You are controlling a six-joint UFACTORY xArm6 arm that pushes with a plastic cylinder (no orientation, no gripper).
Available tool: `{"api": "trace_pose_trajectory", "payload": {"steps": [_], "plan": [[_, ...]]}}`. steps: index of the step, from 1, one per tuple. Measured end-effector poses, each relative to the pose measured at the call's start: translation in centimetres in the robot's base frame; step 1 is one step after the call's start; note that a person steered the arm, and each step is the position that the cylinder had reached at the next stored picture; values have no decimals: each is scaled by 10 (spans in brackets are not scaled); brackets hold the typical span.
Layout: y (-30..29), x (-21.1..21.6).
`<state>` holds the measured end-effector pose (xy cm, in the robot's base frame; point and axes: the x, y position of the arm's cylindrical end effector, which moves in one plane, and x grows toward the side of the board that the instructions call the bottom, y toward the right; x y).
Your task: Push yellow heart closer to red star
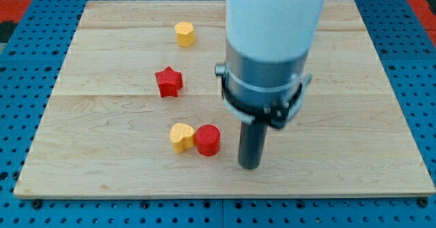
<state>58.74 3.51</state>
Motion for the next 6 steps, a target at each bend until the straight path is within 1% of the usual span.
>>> {"api": "trace_pose_trajectory", "payload": {"steps": [1,2,3,4,6], "plan": [[-39,27],[-71,-4],[-98,-25],[-100,-64],[-95,-189]]}}
